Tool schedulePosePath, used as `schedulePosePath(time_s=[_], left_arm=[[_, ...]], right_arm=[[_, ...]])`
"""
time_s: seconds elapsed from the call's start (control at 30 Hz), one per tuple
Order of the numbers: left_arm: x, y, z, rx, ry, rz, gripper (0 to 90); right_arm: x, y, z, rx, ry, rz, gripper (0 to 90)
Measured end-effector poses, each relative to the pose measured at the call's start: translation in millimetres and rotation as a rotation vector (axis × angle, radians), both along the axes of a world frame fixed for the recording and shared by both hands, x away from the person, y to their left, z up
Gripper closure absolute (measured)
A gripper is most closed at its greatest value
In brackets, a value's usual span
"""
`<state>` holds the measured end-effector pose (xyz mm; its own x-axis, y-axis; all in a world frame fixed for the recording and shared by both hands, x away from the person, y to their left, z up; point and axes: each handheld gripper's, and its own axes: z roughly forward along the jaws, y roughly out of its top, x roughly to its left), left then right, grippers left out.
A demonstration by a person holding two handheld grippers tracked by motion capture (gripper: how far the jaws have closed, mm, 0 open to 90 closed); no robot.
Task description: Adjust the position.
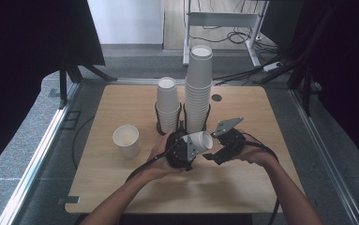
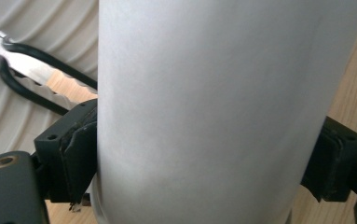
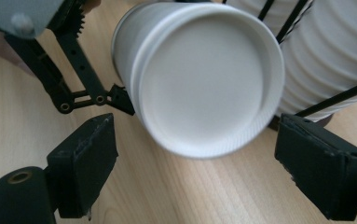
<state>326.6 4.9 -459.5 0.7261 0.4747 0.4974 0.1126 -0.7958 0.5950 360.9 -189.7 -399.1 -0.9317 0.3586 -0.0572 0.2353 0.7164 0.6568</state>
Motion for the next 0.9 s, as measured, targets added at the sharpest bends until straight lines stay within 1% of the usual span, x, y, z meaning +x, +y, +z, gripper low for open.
schedulePosePath(time_s=[0.03,0.1,0.17,0.2,0.23,0.3,0.37,0.43,0.47,0.5,0.57,0.67,0.77,0.8,0.83,0.87,0.9], left_arm=[[-0.6,-1.4,-0.4,0.015,-0.007,-0.005,12.2],[-1.9,-4.5,-1.3,0.025,-0.015,-0.015,12.3],[-3.9,-8.0,-1.3,0.067,-0.037,-0.025,12.2],[-5.2,-10.9,-2.7,0.069,-0.046,-0.031,12.2],[-5.6,-12.0,-2.3,0.090,-0.051,-0.038,12.2],[-6.8,-15.6,-3.4,0.100,-0.052,-0.051,12.2],[-8.1,-17.8,-4.0,0.104,-0.058,-0.053,12.2],[-9.3,-19.4,-4.4,0.107,-0.065,-0.059,12.2],[-9.8,-20.0,-4.9,0.102,-0.071,-0.058,12.2],[-9.9,-20.0,-4.2,0.114,-0.071,-0.063,12.2],[-9.8,-19.9,-4.4,0.115,-0.070,-0.062,12.1],[-9.3,-20.2,-5.5,0.119,-0.069,-0.062,11.8],[-8.8,-20.6,-6.1,0.123,-0.067,-0.062,10.8],[-8.7,-20.7,-6.3,0.120,-0.064,-0.063,10.7],[-8.8,-21.4,-7.8,0.094,-0.064,-0.059,10.8],[-8.5,-21.1,-6.7,0.109,-0.060,-0.064,10.7],[-8.5,-21.6,-7.4,0.096,-0.062,-0.061,10.7]], right_arm=[[0.9,2.0,0.5,-0.031,0.005,0.009,12.0],[3.0,5.1,1.0,-0.061,0.018,0.025,11.7],[5.7,9.3,0.6,-0.096,0.038,0.052,11.3],[6.3,10.7,0.6,-0.110,0.045,0.058,11.3],[7.6,13.1,0.0,-0.111,0.058,0.075,11.3],[8.8,16.6,-0.2,-0.116,0.073,0.092,11.4],[9.9,20.4,-1.2,-0.127,0.081,0.104,12.3],[11.5,23.3,-3.9,-0.136,0.092,0.106,13.8],[12.0,23.8,-4.5,-0.138,0.096,0.106,14.9],[12.6,24.3,-4.9,-0.142,0.096,0.105,17.3],[13.5,24.2,-5.3,-0.140,0.097,0.100,19.3],[15.3,23.7,-5.5,-0.144,0.107,0.108,20.4],[15.1,23.3,-6.1,-0.145,0.099,0.114,21.2],[14.9,22.8,-6.1,-0.145,0.101,0.113,21.4],[15.0,22.2,-6.4,-0.142,0.099,0.117,21.6],[15.0,21.7,-6.4,-0.141,0.098,0.117,21.6],[14.9,21.1,-6.7,-0.136,0.099,0.117,21.7]])
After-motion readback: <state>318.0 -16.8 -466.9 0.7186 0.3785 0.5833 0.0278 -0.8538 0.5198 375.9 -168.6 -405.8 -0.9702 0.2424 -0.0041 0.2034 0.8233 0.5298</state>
